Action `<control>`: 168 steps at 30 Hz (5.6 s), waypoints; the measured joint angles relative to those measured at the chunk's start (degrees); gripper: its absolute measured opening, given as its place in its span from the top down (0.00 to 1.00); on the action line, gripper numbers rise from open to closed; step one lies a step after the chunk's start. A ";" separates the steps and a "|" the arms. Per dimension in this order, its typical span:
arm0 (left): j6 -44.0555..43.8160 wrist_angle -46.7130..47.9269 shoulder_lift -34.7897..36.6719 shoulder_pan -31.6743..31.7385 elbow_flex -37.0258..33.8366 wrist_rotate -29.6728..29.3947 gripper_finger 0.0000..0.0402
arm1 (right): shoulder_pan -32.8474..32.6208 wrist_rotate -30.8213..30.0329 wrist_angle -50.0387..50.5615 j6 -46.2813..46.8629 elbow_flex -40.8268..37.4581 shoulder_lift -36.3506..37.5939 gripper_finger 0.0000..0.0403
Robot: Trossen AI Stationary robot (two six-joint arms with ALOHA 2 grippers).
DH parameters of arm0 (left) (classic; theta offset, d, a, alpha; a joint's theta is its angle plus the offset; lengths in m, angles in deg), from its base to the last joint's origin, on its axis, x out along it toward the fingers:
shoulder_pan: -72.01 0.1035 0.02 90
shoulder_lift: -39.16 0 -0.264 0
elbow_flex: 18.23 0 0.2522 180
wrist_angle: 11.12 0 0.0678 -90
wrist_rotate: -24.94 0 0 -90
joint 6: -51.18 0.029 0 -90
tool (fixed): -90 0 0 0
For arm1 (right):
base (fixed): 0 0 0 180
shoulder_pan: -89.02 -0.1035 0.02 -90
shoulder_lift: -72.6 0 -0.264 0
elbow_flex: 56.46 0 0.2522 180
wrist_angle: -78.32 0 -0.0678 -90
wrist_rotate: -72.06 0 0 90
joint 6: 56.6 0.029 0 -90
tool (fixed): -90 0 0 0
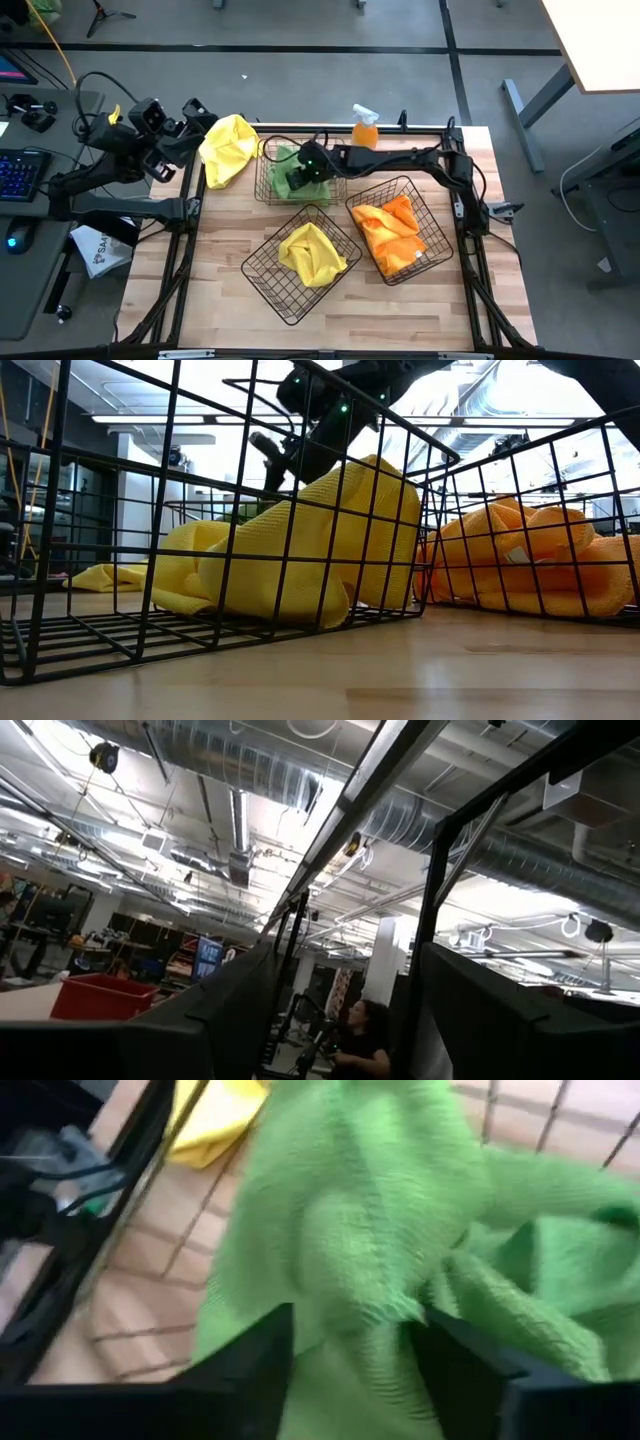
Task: Sort microfiber towel by color & place in baskets
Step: Put the green microfiber cloth into the top wire basket, then put the yellow microfiber cloth into the left wire basket
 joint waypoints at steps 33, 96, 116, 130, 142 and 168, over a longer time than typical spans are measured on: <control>-0.01 73.76 -35.61 35.61 19.67 -28.62 0.40 | -1.04 -18.39 34.05 -16.30 0.04 33.85 0.19; -2.55 49.44 -17.48 41.88 22.79 -15.71 1.00 | -4.93 -23.56 31.13 -13.25 0.02 32.77 0.19; -8.80 8.16 -14.87 -17.88 0.11 -24.89 1.00 | -4.93 -30.60 34.61 -21.56 0.02 33.62 0.19; -22.52 -17.07 -28.20 -42.28 -12.79 -47.74 1.00 | -4.93 -30.63 41.00 -26.99 0.00 38.95 0.19; -34.53 5.33 -33.74 -47.04 -12.89 -54.01 1.00 | -10.38 -30.17 42.31 -14.19 0.00 43.19 0.19; -1.76 35.54 -44.01 -35.30 2.06 -28.39 0.84 | -29.25 -29.97 52.32 12.34 0.00 42.14 0.19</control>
